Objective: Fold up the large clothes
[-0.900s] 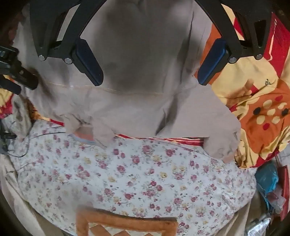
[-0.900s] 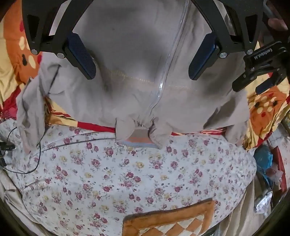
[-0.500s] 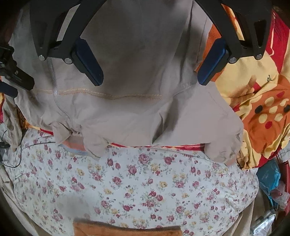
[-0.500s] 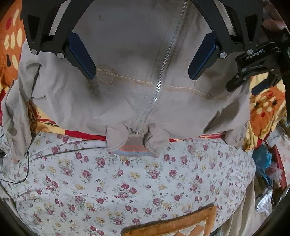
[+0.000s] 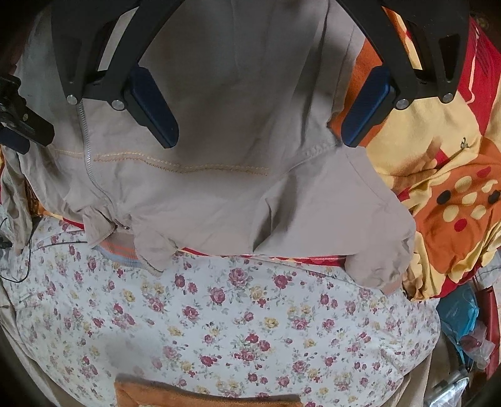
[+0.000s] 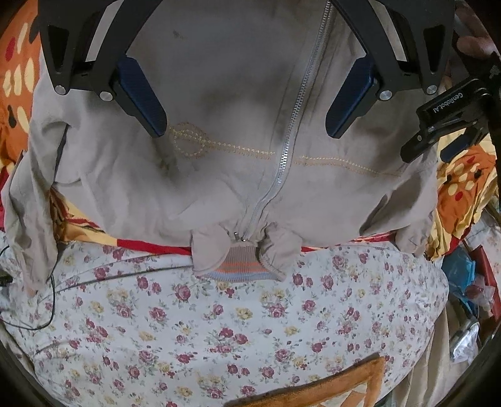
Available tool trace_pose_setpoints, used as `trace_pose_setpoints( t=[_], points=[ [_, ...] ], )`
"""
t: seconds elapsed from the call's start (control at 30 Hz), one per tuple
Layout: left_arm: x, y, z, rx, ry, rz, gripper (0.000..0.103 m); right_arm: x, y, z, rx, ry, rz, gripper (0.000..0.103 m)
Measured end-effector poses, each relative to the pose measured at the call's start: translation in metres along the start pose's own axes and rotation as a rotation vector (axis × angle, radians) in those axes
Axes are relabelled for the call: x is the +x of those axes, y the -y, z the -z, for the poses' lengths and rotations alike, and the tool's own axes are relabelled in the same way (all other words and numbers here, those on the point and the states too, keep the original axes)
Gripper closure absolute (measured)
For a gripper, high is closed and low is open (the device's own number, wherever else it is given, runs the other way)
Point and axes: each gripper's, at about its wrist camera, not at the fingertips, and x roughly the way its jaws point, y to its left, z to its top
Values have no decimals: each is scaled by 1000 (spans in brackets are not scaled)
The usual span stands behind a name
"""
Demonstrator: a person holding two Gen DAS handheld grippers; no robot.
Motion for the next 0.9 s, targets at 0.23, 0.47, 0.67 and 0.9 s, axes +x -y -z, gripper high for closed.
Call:
trace_pose_setpoints(
  t=[0.23, 0.47, 0.67, 0.9],
  points=[
    [1, 1, 2, 6, -6, 15, 0, 2, -1, 1, 3, 27, 1, 2],
    [3, -1, 3, -8, -15, 19, 0, 3, 0, 2, 15, 42, -16, 2],
    [4, -5, 3, -21, -18, 17, 0, 2, -4, 4, -8, 51, -11, 2],
    [4, -5, 4, -20, -17, 17, 0, 3, -10, 5, -48, 52, -6, 2]
  ],
)
